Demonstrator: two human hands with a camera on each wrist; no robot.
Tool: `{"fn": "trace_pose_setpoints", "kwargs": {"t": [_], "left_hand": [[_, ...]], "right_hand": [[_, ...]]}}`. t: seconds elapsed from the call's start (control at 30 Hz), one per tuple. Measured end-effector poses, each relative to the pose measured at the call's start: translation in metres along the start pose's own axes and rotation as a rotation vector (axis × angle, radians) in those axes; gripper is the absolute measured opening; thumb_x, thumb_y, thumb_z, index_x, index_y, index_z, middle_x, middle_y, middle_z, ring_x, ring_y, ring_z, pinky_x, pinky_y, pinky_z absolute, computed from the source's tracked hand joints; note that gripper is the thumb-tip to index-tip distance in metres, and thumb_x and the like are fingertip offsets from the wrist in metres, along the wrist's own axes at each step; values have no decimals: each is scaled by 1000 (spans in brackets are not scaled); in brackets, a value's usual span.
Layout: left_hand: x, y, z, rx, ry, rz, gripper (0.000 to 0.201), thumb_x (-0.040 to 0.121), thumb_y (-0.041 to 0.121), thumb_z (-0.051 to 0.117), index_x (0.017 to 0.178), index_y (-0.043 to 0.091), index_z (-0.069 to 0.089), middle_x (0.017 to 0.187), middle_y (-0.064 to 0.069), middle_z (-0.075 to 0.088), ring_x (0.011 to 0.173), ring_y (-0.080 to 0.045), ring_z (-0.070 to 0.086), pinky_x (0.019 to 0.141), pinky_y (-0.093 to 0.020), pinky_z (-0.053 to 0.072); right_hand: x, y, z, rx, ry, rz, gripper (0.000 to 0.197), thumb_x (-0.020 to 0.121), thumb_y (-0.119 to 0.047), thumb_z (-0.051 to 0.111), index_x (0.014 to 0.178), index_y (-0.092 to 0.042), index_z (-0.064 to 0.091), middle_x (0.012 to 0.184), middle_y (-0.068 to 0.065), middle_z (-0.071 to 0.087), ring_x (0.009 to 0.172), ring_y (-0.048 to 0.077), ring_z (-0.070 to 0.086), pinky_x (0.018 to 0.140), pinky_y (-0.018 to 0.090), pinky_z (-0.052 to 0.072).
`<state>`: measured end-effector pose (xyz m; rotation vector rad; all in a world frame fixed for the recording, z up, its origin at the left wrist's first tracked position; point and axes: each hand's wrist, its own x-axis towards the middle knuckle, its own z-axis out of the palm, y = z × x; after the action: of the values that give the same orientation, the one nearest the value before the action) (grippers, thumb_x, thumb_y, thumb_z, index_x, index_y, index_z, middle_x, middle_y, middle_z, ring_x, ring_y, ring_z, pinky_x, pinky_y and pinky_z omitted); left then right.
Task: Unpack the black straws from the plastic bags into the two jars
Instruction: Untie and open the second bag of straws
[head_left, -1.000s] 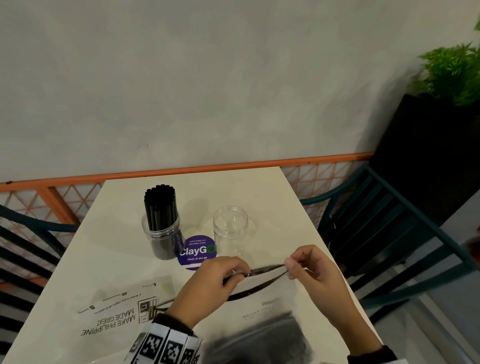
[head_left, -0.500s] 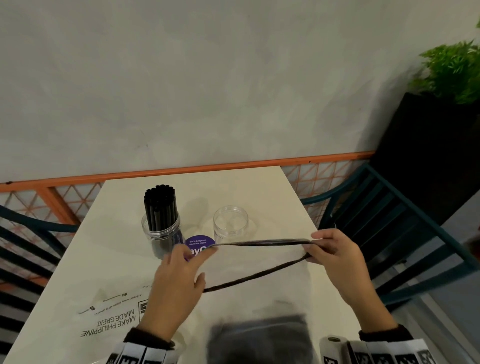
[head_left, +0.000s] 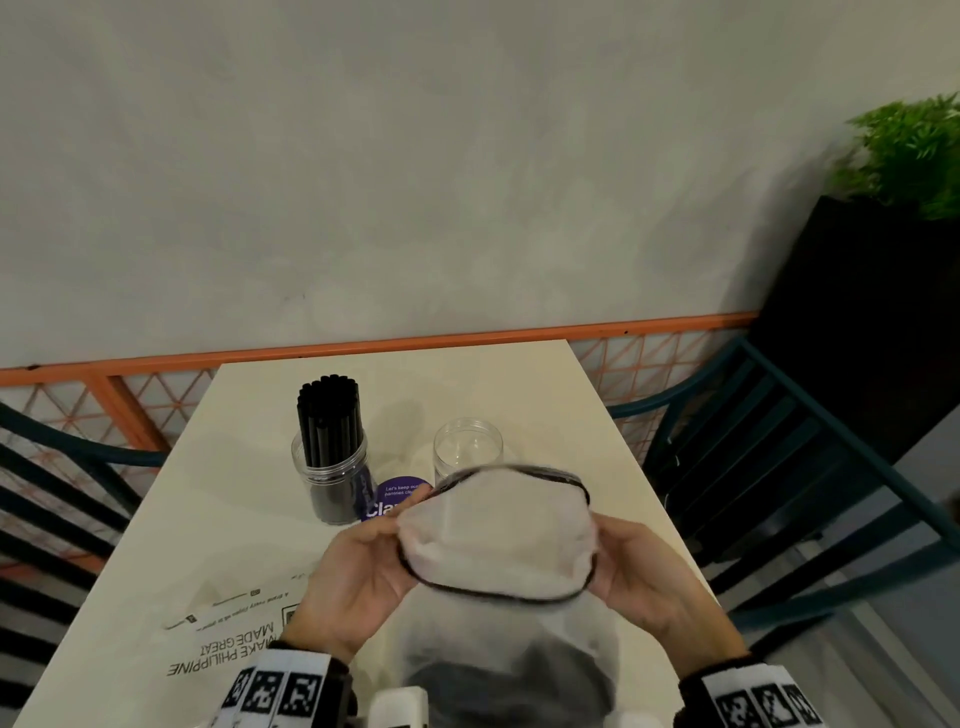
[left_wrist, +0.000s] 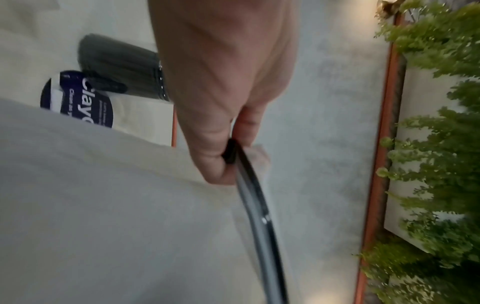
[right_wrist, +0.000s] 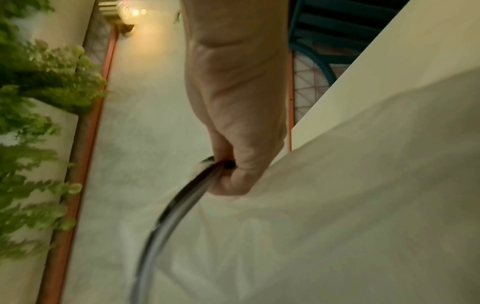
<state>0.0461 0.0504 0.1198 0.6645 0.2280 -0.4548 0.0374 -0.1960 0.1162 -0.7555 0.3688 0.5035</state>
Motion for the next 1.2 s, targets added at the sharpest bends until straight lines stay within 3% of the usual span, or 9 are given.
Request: {"fn": "trace_pose_setpoints", "kwargs": {"t": [0.07,0.17,0.33,0.43,0.57,0.8,1.0,1.13,1.2], "left_hand": [[-1,8,-8,-59,14,28,66,21,1,85,86,-4,73,95,-19,72,83,-30,71,65,-42,60],[-7,11,-6,140,-18,91,76,25,11,90,97,3,69,93,-13,74,83,-24,71,63,-34,60],[-12,6,8,745,199,245,51,64,-11,69,105,15,54,98,-6,64,84,-21,63,66,-30,54],[-10,9,0,1156,445,420,35,72,-2,67,96,15,48,100,-7,51,78,-19,56,61,-24,43],[-14,12,-8,1391,592,537,19,72,21,75,71,20,56,87,-2,54,70,-14,56,59,-18,38],[-2,-8,-8,1058,411,262,16,86,18,60,77,12,73,85,-18,71,82,-31,64,79,-41,53],[-4,-9,0,355,223,0,20,91,10,43,89,4,63,71,-8,73,61,-17,67,54,-27,55],[-7,-2,-5,162,200,-34,24,82,8,45,88,2,68,75,-11,70,60,-21,66,54,-30,54],[-8,-7,-4,205,177,-45,29,86,11,42,98,2,68,82,-11,74,65,-21,69,59,-31,57]], "right_hand": [[1,-10,-10,142,5,-34,70,40,14,80,107,8,58,90,24,69,77,35,70,70,49,59],[-8,-18,-5,112,53,-103,17,69,5,58,84,-3,60,70,15,69,60,28,69,50,37,59],[-13,-5,0,-553,151,-307,29,79,-7,65,102,-11,49,95,11,57,75,23,56,61,28,49],[-10,-5,-4,-1120,492,-546,14,82,-5,61,90,-13,55,92,1,59,71,15,55,58,21,41],[-9,-8,-9,-1196,589,-639,14,80,-8,67,73,-19,63,80,2,65,68,17,61,60,24,47],[-4,6,9,-756,271,-344,17,86,1,55,85,-3,71,87,18,72,81,29,69,66,28,57],[1,4,8,-130,126,-66,13,92,-1,46,87,-2,58,73,12,70,60,20,69,56,29,60],[3,-7,-10,103,78,-89,50,45,10,83,90,7,62,81,20,71,68,28,71,62,37,61],[1,-11,-11,168,65,-87,36,58,3,71,92,6,60,80,21,70,66,29,70,62,40,60]]}}
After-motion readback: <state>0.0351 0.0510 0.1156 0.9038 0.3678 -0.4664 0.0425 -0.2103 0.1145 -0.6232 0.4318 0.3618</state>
